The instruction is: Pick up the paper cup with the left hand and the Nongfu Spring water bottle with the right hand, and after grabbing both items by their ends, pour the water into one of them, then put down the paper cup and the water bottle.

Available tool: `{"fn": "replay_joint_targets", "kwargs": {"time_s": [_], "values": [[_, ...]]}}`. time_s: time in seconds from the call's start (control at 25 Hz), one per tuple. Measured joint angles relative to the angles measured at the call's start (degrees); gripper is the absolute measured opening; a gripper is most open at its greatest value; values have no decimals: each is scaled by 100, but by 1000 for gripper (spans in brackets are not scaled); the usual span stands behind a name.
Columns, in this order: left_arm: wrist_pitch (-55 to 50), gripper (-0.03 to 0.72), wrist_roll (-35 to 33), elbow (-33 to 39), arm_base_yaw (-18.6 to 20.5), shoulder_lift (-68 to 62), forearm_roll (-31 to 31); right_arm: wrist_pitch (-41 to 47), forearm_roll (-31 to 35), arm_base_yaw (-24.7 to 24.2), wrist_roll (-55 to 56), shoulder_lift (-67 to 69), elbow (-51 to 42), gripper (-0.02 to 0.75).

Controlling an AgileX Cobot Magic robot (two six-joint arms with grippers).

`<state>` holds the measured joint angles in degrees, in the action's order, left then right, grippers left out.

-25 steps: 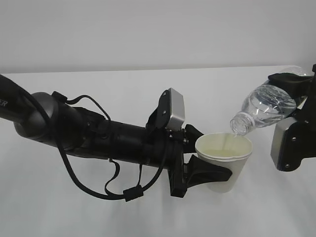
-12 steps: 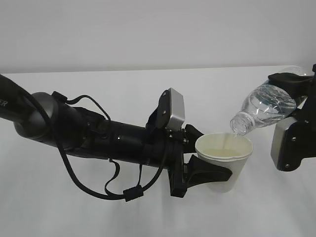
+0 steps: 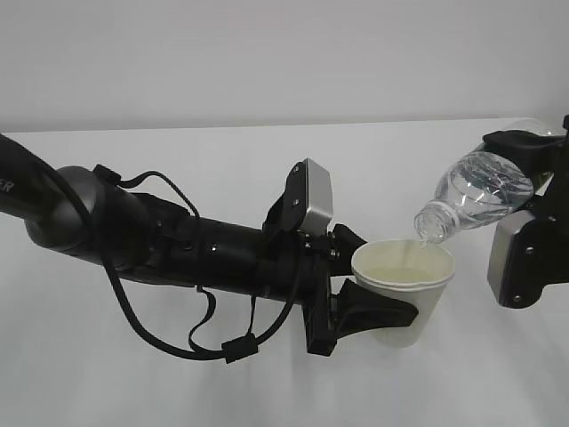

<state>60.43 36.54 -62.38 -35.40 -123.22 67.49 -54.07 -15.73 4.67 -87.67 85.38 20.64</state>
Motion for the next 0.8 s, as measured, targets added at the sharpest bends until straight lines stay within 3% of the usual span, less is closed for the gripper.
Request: {"fn": "replay_joint_targets", "kwargs": {"time_s": [0.8], "values": [[0,427,0,0,0,0,0,-20,0,0,-4,0,0,410]]}}
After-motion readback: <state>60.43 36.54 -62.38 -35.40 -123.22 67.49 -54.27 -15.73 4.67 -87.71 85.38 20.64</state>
